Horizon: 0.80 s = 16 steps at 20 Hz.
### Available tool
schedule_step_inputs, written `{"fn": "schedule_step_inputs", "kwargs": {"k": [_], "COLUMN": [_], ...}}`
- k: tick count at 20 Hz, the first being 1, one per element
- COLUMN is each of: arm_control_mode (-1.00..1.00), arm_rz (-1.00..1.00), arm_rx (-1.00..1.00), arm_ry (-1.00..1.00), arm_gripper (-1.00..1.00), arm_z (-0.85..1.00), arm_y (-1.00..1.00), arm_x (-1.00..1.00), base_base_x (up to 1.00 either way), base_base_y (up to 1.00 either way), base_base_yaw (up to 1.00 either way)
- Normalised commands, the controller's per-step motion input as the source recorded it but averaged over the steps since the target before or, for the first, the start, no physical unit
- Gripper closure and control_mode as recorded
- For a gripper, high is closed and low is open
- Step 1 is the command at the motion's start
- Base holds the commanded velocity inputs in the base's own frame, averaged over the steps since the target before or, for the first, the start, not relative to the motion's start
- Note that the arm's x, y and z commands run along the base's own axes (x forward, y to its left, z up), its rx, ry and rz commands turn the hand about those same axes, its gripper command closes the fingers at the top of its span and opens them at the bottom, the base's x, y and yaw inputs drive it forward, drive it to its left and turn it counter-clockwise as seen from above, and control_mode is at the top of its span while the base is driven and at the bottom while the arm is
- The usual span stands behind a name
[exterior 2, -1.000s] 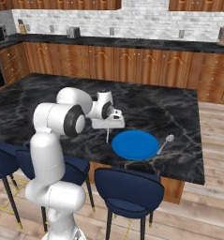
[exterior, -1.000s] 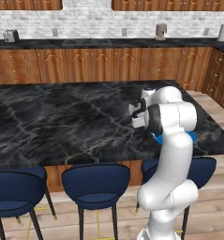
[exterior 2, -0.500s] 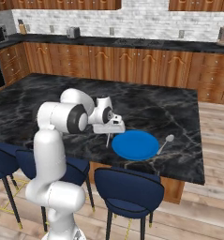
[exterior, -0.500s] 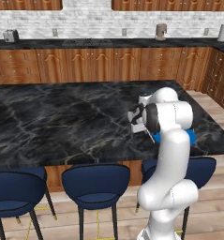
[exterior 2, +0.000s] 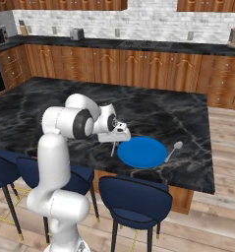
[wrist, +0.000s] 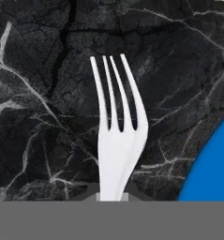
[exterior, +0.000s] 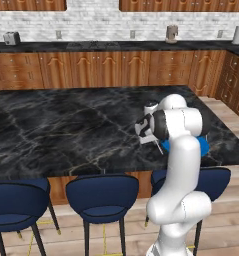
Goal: Take the fork and place it on the left side of the plate. Then take the spoon and place it on the right side of the plate. Make sure they're directly next to the plate.
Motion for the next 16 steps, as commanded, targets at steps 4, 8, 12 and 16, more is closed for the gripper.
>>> {"fn": "schedule_step_inputs", "kwargs": {"k": [4,8,12,16], "arm_control_mode": [-1.0,-1.0,-1.0,-1.0], "arm_rz": [0.0,0.0,0.0,0.0], "arm_rx": [-0.03,-0.04,-0.03,0.0], "arm_ry": [0.0,0.0,0.0,-0.04], "arm_gripper": [1.0,-1.0,-1.0,-1.0], "arm_z": [-0.37,-0.36,-0.24,0.0], "arm_y": [-0.24,-0.11,0.0,-0.1], "arm_x": [0.38,0.55,0.63,0.11], "base_base_x": [0.0,0.0,0.0,0.0], "base_base_y": [0.0,0.0,0.0,0.0], "base_base_yaw": [0.0,0.0,0.0,0.0]}}
